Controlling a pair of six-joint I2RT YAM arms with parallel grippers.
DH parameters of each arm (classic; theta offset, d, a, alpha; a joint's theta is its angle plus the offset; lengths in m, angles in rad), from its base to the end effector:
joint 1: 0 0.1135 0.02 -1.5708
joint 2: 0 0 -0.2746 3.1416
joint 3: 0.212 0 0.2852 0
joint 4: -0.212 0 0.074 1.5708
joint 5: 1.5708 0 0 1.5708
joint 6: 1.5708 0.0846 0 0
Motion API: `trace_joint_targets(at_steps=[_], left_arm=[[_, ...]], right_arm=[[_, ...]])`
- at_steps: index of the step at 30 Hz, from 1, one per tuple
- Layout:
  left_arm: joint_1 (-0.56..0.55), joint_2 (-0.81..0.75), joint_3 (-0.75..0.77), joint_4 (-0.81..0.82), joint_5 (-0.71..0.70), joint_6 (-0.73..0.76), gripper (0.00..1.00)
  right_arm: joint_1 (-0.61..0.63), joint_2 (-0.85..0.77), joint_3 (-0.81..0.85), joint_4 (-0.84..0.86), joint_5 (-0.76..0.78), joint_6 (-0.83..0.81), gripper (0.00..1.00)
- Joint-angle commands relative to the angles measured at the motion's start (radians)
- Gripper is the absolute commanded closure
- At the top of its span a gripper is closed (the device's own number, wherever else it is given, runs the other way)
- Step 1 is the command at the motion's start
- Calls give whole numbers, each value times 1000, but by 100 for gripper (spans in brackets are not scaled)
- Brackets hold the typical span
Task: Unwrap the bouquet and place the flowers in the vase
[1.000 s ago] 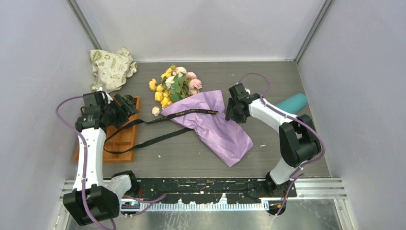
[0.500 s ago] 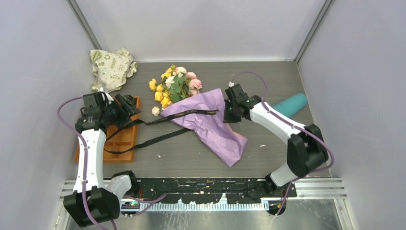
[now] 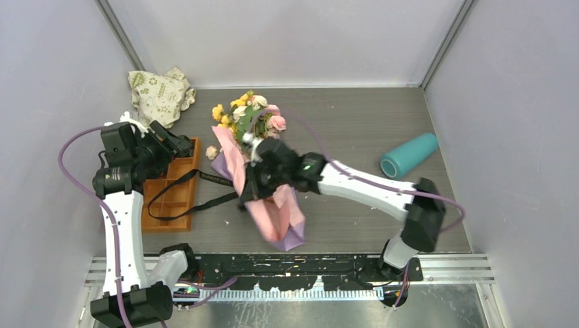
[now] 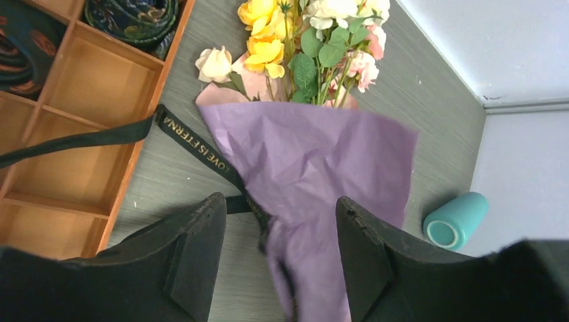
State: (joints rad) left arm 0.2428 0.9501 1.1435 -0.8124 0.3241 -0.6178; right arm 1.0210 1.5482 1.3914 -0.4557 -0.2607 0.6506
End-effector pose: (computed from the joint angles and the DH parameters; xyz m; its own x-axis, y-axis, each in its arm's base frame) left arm 0.2472 0.0335 0.3599 -0.4729 -0.6828 -0.5569 -0.3068 0.7201 -0.6224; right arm 0.2040 0.3746 0.3142 -0.8047 -0.1932 -0.5613 -0.5613 0.5555 0.6135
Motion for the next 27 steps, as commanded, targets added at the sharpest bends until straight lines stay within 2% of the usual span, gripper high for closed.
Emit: trace_joint_targets(at_steps=[1,6,10,11,13,17,20,23,25,27], left_arm=[[7,-23,66,-27,-63,26,38],[7,-21,77,-23,-81,38,38],[7,7,103,5,-79,22,38],[6,18,109,15,-66,12,38],[7,33,116,30,-23,-14,38],[6,21,52,73,54,-48,38],[6,-10,-55,128,116,-63,39],[2,-25,-154,148,162,-74,40],[-11,-28,-200,155,179,-77,44],[-39,-38,-239,163,183,-66,46]], right_arm=[[120,156,24,63,-123,29,99],[193,268,37,37,-173,1,96],[230,275,44,16,-210,-49,95],[241,273,47,4,-211,-61,93],[250,264,55,-54,-185,-81,80],[252,155,33,-164,3,-130,50],[251,29,-2,-205,153,-127,34],[251,-95,-34,-242,364,-95,26],[248,-141,-41,-287,527,-68,26],[229,-166,-54,-318,611,-38,24]])
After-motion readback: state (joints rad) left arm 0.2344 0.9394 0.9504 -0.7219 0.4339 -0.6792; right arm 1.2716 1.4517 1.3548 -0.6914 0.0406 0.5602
